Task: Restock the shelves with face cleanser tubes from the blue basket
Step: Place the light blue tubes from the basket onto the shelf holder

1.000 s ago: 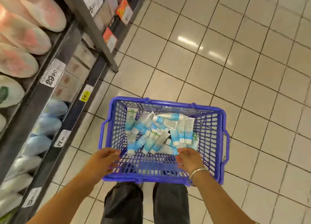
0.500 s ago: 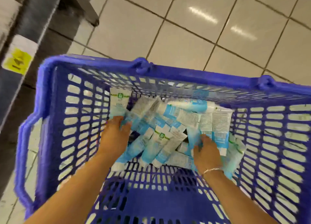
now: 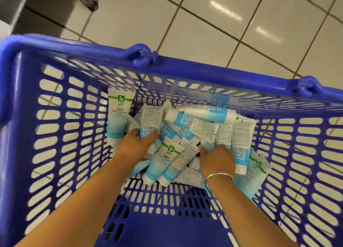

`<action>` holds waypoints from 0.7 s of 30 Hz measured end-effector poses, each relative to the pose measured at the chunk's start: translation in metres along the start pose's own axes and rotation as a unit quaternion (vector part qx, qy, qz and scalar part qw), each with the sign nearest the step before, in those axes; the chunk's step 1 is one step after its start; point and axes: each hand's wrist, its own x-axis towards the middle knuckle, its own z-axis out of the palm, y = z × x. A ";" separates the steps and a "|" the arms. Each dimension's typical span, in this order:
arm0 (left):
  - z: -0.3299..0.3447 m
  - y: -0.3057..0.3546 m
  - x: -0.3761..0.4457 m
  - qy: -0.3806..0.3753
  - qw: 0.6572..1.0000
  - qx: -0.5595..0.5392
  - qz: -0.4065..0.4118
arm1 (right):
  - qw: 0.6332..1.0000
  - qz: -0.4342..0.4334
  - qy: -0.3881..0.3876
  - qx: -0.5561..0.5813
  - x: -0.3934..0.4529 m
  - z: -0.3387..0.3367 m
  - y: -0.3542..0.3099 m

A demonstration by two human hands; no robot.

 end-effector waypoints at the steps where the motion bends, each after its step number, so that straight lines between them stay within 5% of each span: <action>1: 0.001 0.000 -0.001 -0.013 0.999 -0.030 -0.013 | 1.000 0.004 -0.001 0.017 0.003 0.000 0.000; 5: -0.004 -0.013 -0.011 -0.046 0.983 -0.162 -0.075 | 0.987 0.034 -0.091 0.129 -0.007 0.015 -0.006; 12: -0.005 -0.026 -0.029 -0.126 0.984 -0.112 -0.053 | 0.930 0.121 -0.075 0.339 0.000 0.024 0.001; 21: -0.030 -0.045 -0.070 -0.143 0.977 -0.143 -0.074 | 0.955 0.100 -0.125 0.247 -0.051 0.025 0.030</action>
